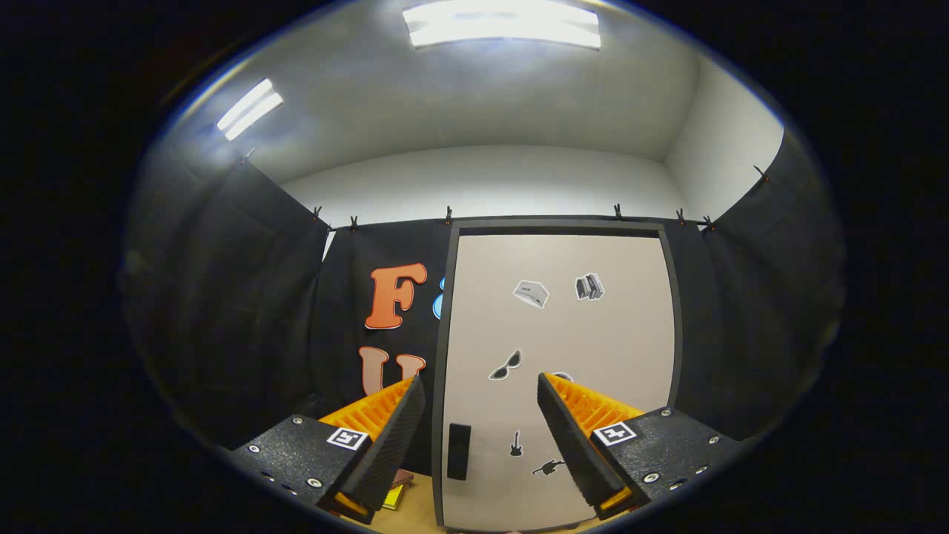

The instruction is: Open the shoe cabinet door, grab the shoes and put them into the shoe cabinet, then close the shoe cabinet door.

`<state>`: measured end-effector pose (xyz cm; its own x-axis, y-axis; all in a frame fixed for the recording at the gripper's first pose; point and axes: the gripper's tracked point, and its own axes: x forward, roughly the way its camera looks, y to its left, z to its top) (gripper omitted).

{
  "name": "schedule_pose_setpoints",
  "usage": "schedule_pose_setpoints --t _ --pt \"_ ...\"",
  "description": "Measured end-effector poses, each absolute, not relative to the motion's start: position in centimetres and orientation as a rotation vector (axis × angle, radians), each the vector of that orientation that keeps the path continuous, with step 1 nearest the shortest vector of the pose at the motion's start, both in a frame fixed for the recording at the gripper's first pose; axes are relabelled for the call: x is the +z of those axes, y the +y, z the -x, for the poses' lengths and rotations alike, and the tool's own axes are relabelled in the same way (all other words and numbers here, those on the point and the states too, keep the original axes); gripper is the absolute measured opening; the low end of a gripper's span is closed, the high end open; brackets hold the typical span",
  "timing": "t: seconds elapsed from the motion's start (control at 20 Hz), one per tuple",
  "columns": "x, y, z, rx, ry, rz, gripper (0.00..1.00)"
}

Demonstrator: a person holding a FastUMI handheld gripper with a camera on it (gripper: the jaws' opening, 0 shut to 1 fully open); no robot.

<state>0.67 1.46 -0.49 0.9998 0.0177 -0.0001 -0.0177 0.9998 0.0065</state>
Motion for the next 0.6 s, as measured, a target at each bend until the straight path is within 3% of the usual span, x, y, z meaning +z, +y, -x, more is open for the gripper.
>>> schedule_pose_setpoints --t 0.35,0.6 --pt "-2.0 2.0 -1.2 0.03 0.03 -0.022 0.95" --pt "-6.9 4.1 -3.4 0.053 0.123 -0.044 0.95"
